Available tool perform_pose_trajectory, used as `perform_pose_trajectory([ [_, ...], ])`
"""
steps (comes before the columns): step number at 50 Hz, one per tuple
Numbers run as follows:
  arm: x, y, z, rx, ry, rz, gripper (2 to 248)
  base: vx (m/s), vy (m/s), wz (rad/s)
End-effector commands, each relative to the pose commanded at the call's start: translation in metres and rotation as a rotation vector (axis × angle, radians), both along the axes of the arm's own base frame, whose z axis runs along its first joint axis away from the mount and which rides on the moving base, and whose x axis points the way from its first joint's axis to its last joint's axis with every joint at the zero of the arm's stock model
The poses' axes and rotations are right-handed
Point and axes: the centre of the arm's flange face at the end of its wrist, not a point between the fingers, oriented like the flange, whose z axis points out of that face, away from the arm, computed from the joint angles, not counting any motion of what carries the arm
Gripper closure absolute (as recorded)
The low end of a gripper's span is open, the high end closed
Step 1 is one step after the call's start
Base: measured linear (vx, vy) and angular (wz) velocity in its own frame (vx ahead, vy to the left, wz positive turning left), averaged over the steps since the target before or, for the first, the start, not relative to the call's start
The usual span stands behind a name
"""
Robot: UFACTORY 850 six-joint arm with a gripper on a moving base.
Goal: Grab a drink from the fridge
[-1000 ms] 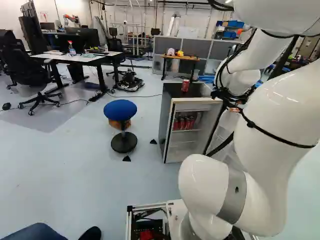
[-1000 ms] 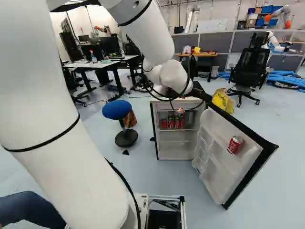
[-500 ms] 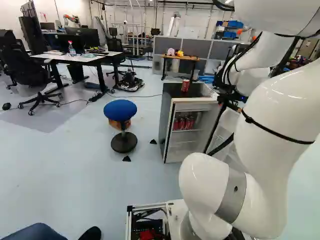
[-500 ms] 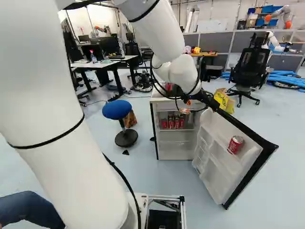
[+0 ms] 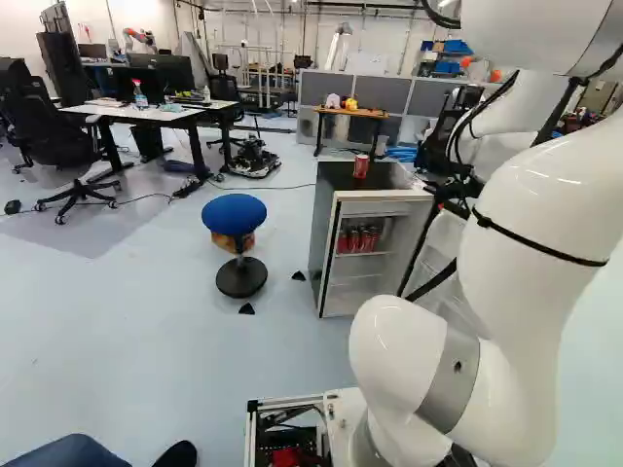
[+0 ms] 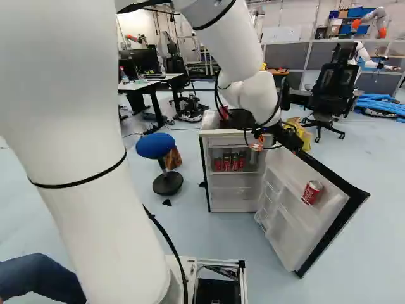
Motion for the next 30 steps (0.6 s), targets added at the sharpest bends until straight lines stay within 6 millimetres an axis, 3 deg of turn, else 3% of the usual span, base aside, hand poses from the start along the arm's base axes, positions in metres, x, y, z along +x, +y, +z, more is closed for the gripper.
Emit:
perform_pose_trajectory([
  [30,0.004,-0.055,-0.001,0.012,-0.032,-0.100,3,0.000,0.000,0.000],
])
